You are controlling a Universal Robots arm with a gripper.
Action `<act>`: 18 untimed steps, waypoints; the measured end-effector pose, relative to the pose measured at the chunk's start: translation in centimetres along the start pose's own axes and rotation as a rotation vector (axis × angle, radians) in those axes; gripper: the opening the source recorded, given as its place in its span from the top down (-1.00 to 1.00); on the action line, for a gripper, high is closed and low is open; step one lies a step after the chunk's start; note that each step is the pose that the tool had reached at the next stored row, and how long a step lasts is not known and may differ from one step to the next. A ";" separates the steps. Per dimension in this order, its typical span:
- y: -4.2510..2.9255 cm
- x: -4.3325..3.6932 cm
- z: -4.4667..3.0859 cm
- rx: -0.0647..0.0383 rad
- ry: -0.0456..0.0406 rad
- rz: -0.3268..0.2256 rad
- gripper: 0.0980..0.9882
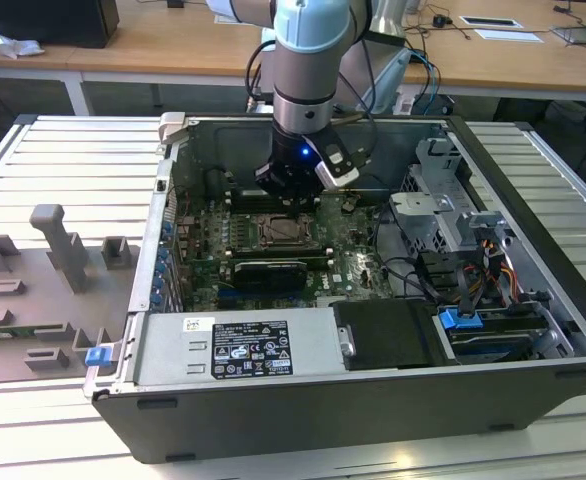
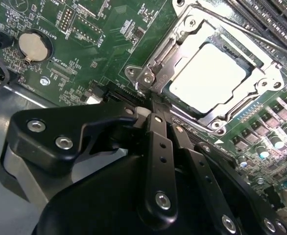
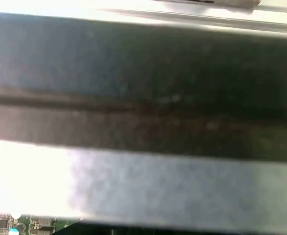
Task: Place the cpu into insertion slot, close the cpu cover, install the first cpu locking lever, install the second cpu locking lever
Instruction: 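Install the first cpu locking lever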
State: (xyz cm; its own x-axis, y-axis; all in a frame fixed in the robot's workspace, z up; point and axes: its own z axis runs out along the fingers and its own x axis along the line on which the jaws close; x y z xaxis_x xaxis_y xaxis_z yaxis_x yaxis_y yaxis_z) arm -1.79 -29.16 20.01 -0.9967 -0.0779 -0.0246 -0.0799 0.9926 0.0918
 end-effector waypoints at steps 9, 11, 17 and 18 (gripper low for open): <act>-0.11 -0.03 -1.52 0.000 0.0004 0.000 0.98; -0.20 -0.02 -1.53 0.000 0.0004 0.000 0.98; -0.33 -0.01 -1.54 0.000 0.0004 0.000 0.98; -0.35 -0.01 -1.55 0.000 0.0005 0.000 0.98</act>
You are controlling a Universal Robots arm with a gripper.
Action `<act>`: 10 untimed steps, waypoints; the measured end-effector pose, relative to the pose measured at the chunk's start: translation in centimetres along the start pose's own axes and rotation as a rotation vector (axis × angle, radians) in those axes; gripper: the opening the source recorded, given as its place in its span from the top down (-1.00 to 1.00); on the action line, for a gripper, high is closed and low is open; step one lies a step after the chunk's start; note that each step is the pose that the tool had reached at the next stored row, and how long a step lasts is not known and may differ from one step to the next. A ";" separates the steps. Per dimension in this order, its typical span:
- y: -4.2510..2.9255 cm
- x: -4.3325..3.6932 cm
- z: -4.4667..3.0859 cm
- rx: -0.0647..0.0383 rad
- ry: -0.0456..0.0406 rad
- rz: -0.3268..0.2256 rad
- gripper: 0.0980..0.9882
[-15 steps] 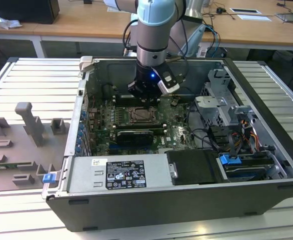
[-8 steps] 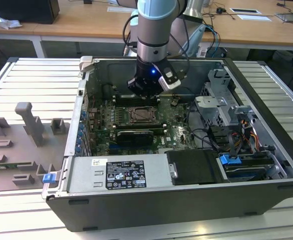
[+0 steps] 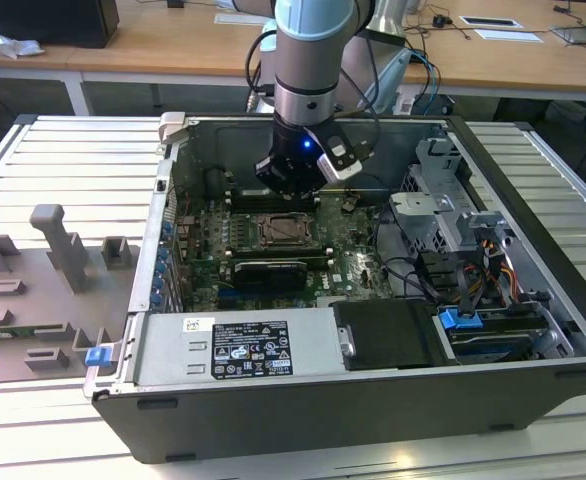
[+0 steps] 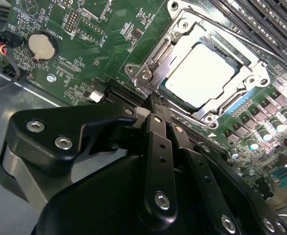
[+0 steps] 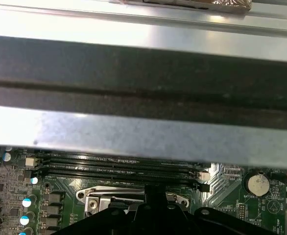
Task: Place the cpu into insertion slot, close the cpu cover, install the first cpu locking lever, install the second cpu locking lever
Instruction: 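Install the first cpu locking lever, then install the second cpu locking lever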
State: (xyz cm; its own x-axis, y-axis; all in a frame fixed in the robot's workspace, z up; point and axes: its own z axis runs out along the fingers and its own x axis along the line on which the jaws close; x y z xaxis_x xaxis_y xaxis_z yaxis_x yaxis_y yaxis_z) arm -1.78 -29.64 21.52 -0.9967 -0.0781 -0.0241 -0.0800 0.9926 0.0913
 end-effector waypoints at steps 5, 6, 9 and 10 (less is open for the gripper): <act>-0.14 0.01 -0.01 0.000 -0.0001 0.000 0.98; -0.22 0.01 -0.02 0.000 0.0000 0.000 0.98; -0.41 0.02 -0.04 0.000 -0.0001 0.000 0.98; -0.46 0.02 -0.04 0.000 -0.0001 0.000 0.98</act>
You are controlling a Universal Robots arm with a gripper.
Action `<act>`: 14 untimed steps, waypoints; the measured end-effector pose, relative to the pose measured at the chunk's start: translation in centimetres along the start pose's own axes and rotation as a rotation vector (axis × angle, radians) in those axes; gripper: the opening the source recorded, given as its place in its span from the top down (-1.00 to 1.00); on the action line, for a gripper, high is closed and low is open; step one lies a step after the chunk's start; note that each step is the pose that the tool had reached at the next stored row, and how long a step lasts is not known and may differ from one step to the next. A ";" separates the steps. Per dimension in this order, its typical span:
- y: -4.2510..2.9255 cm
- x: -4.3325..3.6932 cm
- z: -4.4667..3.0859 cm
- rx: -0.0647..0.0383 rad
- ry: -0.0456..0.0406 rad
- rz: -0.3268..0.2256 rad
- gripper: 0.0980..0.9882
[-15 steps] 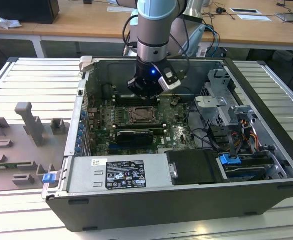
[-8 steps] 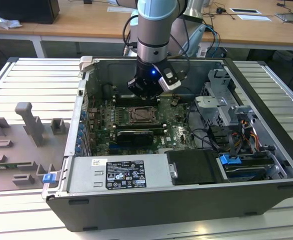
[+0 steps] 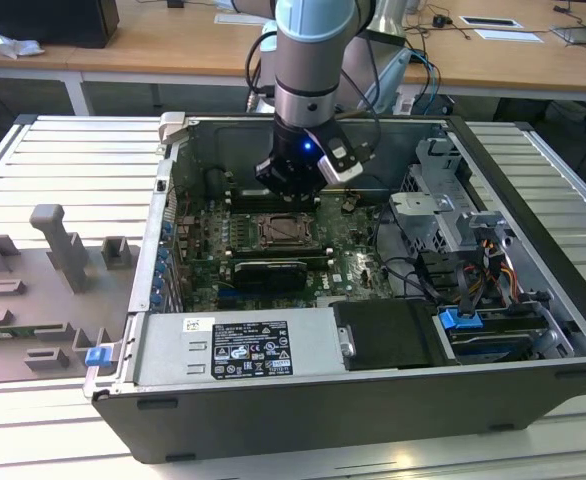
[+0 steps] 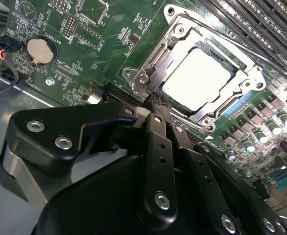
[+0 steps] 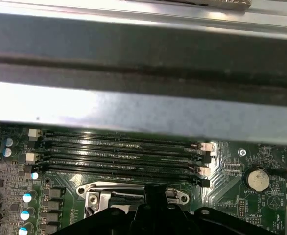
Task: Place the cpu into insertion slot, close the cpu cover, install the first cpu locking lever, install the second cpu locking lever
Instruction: 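Install the second cpu locking lever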
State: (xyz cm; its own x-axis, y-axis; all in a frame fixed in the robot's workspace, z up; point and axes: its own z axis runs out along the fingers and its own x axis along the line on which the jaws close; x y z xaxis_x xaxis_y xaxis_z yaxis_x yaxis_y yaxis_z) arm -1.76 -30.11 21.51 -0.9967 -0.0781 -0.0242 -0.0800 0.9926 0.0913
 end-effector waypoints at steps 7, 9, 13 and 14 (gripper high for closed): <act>-0.18 0.00 -0.58 0.000 0.0000 0.000 0.98; -0.15 -0.01 -1.24 0.000 0.0000 0.000 0.98; -0.45 0.01 -1.44 0.000 0.0000 0.000 0.98; -0.67 0.03 -1.46 0.000 0.0000 0.000 0.98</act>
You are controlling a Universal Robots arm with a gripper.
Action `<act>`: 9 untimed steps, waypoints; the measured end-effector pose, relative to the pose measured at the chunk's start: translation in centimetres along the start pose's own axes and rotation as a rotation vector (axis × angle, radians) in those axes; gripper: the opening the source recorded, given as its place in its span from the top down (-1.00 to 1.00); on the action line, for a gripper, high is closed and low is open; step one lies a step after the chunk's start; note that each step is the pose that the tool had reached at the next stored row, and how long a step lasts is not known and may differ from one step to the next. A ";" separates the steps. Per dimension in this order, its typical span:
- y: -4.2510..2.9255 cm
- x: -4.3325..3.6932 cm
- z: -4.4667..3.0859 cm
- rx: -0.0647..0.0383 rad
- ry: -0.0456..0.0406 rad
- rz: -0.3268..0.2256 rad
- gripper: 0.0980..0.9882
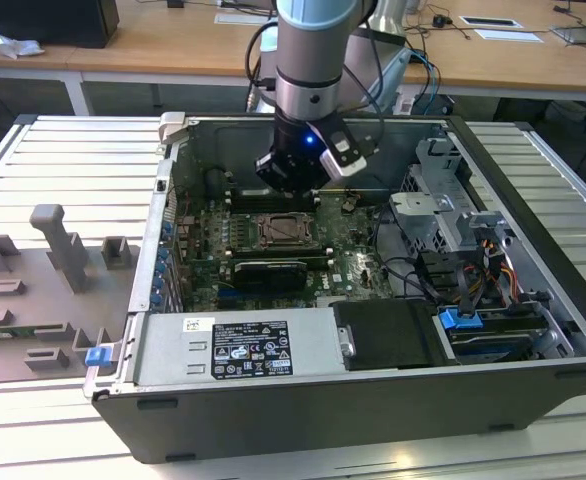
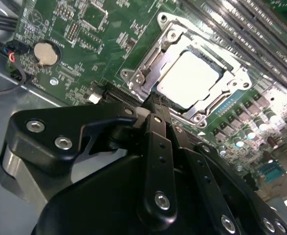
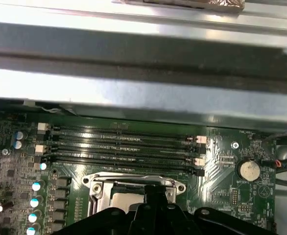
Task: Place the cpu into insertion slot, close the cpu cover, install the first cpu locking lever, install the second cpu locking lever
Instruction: 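Install the second cpu locking lever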
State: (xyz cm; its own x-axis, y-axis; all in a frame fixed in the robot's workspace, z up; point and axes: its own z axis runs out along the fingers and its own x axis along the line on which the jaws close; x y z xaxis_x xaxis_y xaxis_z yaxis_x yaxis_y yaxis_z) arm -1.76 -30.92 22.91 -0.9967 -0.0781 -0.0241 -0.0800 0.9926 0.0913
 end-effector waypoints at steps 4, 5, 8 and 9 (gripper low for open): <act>-0.70 0.05 -0.06 0.000 -0.0001 0.000 0.98; -0.94 0.07 -0.08 0.000 0.0000 0.000 0.98; -1.14 0.09 -0.17 0.000 0.0001 0.000 0.98; -1.14 0.09 -0.33 0.000 0.0000 0.000 0.98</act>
State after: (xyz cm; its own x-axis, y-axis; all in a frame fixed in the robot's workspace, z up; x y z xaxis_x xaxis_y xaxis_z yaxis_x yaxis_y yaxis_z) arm -1.76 -32.09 23.13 -0.9967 -0.0780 -0.0242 -0.0799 0.9926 0.0913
